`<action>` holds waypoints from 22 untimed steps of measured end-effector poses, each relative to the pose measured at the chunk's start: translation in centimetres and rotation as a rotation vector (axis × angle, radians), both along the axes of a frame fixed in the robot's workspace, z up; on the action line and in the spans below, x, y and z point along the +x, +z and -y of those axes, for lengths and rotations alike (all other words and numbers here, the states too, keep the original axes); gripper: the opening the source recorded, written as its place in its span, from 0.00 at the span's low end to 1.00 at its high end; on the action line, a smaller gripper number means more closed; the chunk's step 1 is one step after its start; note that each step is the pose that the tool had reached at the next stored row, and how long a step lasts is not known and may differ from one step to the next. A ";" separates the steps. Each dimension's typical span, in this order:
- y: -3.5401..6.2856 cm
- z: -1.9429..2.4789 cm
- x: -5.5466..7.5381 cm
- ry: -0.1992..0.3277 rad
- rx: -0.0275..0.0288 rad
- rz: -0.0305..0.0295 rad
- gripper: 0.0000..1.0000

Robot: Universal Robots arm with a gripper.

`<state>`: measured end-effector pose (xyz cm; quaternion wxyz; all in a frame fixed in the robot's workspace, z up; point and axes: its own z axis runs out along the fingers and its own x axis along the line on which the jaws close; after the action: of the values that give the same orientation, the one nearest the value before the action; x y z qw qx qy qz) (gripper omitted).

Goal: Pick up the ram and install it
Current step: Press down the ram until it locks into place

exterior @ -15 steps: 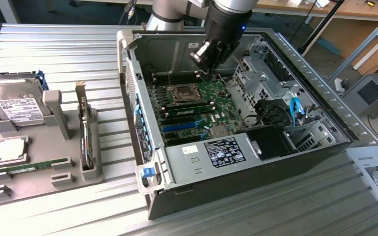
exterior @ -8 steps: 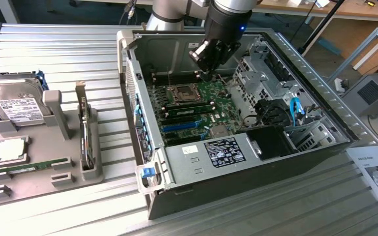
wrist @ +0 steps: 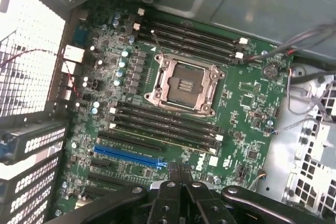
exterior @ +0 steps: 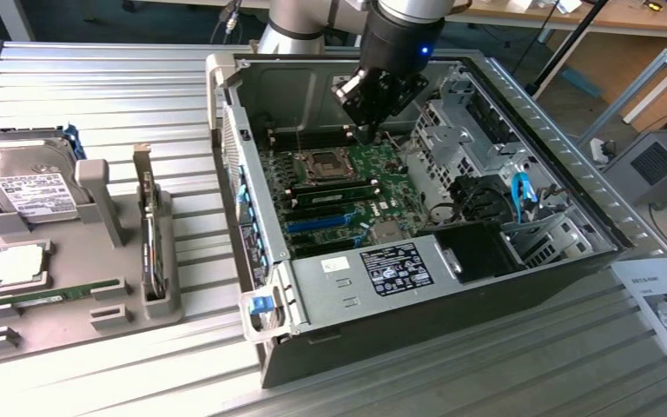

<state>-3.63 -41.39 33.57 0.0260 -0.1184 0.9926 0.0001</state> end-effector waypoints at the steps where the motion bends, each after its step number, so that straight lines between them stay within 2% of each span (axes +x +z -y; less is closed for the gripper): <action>1: 0.00 0.00 0.0 -0.020 0.0000 0.0000 0.11; 7: 0.00 0.00 0.0 -0.113 0.0000 0.0000 0.11; 12: 0.00 0.00 0.0 -0.115 0.0000 0.0004 0.11; 15: 0.00 0.00 0.0 -0.115 0.0009 0.0136 0.11; 16: 0.00 0.00 0.0 -0.115 0.0009 0.0137 0.11; 18: 0.00 0.00 0.0 -0.115 0.0009 0.0136 0.11; 20: 0.01 0.00 0.0 -0.115 0.0005 0.0104 0.11; 22: 0.00 0.00 0.0 -0.115 0.0002 0.0015 0.11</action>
<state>-3.59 -41.39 33.57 0.0267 -0.0613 0.9978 -0.0014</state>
